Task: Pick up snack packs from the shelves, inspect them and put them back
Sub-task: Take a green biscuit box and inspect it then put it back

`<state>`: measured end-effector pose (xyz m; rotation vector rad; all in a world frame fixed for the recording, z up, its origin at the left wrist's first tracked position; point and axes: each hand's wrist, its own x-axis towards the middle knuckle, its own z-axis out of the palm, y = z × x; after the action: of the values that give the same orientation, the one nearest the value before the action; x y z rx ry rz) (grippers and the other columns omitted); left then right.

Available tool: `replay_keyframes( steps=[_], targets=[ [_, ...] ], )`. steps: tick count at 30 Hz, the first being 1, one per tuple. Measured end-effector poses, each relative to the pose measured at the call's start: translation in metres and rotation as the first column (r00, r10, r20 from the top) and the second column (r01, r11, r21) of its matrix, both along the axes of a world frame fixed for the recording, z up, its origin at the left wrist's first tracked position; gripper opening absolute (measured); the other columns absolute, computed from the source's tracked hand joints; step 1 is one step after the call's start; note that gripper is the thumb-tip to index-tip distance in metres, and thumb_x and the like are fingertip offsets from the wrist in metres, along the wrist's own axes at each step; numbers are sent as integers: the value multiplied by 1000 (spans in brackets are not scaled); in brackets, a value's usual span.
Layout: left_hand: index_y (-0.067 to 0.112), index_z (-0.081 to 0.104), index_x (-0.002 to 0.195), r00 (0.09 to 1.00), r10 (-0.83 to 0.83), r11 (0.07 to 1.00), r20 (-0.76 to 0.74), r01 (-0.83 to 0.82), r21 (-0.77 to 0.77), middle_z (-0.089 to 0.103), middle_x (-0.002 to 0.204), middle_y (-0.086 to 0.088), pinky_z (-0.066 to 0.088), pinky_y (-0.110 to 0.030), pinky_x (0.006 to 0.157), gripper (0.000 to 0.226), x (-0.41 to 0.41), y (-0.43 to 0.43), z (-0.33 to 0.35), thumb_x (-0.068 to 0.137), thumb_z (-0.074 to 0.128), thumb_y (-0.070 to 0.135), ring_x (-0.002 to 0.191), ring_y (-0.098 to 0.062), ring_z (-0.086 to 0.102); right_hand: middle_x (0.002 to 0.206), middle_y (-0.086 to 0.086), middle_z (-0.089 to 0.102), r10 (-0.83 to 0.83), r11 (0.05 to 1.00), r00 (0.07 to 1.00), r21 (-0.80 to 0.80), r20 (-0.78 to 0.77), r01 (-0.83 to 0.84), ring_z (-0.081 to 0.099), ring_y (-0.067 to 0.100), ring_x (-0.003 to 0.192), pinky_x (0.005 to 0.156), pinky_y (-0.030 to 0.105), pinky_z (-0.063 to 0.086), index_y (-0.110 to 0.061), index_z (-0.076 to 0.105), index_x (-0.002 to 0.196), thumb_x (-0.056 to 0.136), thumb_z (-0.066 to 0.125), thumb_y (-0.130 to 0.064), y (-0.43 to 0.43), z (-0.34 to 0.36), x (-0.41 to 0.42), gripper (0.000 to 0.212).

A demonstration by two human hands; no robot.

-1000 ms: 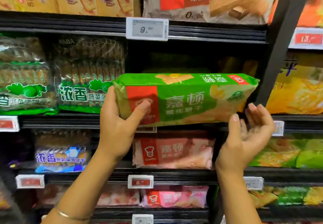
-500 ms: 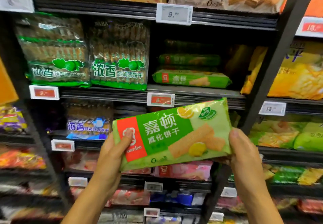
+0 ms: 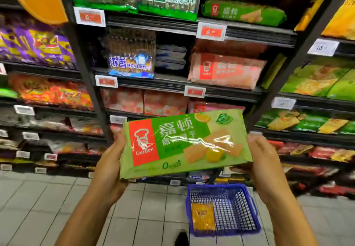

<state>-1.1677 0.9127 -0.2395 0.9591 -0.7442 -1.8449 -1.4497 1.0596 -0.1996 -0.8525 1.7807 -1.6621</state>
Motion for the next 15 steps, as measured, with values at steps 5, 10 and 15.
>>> replay_keyframes(
  steps=[5,10,15],
  targets=[
    [21,84,104,999,-5,1000,33,6,-8,79,113,-11,64,-36,66,45,19,39,-11,98,55,54,92,-22,79,102,15,73,22,992,1000,121,20,-24,76,19,79,58,36,62,-15,66,96,108,51,-25,38,-12,10,21],
    [20,82,110,1000,5,999,29,-4,-39,78,117,-11,64,-38,69,45,32,71,-10,92,61,56,98,-24,78,113,6,78,110,977,961,152,255,-152,78,30,97,62,41,63,-27,68,119,98,54,-62,58,-26,15,43],
    [25,78,121,996,-77,990,-38,72,-119,74,127,-10,65,-45,81,59,36,100,-1,83,65,68,110,-28,74,110,5,79,101,953,877,206,469,-221,77,29,88,64,33,60,-18,62,136,101,53,-52,67,-58,40,50]
  ],
)
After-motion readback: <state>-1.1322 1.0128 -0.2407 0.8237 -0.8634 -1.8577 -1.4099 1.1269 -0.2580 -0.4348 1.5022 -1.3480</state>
